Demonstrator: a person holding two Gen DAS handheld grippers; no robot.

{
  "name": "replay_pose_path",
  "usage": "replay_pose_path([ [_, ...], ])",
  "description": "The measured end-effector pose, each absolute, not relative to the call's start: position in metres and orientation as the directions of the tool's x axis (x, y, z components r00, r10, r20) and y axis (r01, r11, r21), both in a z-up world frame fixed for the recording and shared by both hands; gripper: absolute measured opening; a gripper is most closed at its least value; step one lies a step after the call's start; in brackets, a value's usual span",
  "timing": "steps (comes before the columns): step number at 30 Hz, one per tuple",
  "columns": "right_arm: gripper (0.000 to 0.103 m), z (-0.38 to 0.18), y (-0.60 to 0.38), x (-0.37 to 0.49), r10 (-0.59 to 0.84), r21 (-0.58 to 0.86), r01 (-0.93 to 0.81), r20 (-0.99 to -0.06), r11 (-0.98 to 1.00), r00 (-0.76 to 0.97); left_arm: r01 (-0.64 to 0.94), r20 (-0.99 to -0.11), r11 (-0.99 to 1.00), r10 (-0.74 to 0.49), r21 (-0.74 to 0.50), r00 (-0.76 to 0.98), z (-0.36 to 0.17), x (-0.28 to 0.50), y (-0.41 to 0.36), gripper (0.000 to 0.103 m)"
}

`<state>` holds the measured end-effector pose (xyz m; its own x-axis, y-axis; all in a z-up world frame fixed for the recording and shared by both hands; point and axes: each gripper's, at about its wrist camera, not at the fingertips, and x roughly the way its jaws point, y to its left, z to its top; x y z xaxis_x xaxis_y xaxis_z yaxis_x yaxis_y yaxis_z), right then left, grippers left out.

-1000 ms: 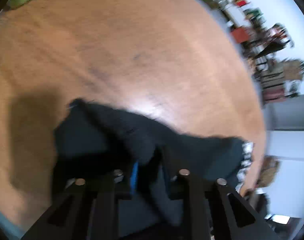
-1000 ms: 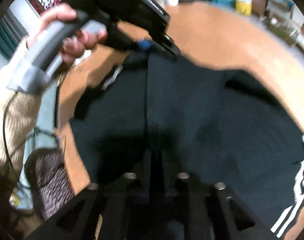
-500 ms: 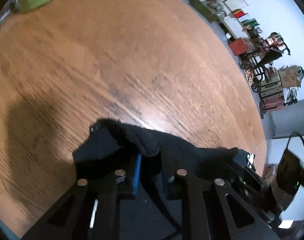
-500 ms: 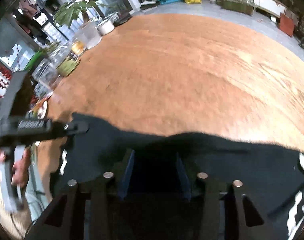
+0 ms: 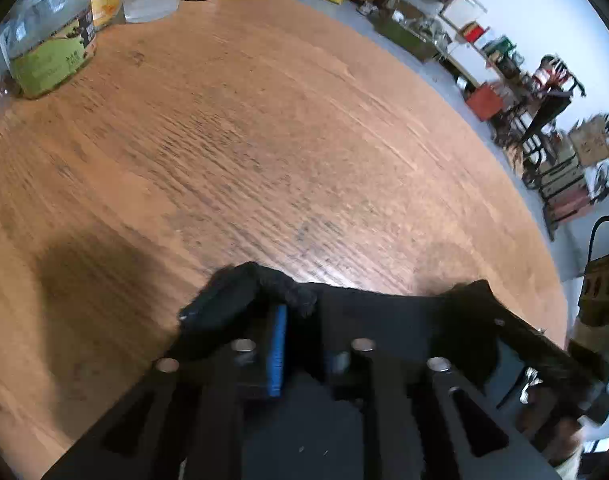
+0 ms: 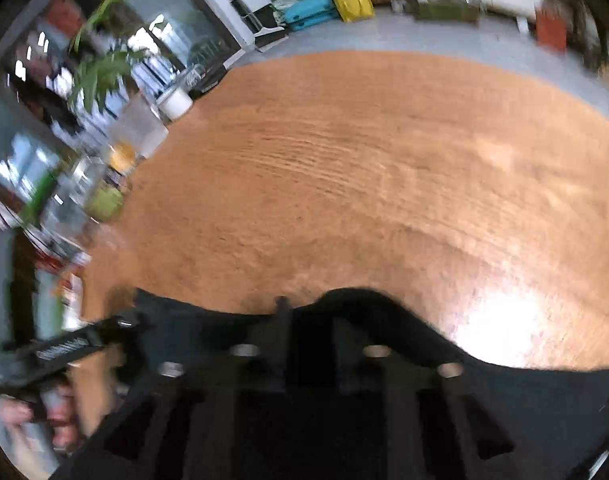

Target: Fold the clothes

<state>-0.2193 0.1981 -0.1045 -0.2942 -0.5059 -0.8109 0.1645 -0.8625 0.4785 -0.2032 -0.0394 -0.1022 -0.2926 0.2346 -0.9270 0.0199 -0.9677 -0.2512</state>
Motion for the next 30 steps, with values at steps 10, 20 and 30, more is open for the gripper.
replay_pose_path([
  [10, 0.076, -0.075, 0.276, -0.074, -0.344, 0.311, 0.147, -0.871, -0.939, -0.350, 0.154, -0.957, -0.988, -0.014, -0.033, -0.291, -0.070, -0.133, -0.079, 0.066],
  [20, 0.075, -0.081, 0.318, 0.094, -0.159, 0.113, 0.147, -0.921, -0.983, -0.356, -0.321, -0.965, -0.942, -0.013, 0.100, -0.263, -0.092, -0.009, 0.046, 0.055],
  [30, 0.075, -0.083, 0.367, 0.133, -0.072, 0.127, -0.103, -0.903, -0.987, -0.424, -0.241, -0.974, -0.968, -0.012, 0.067, -0.225, -0.105, 0.019, 0.046, 0.055],
])
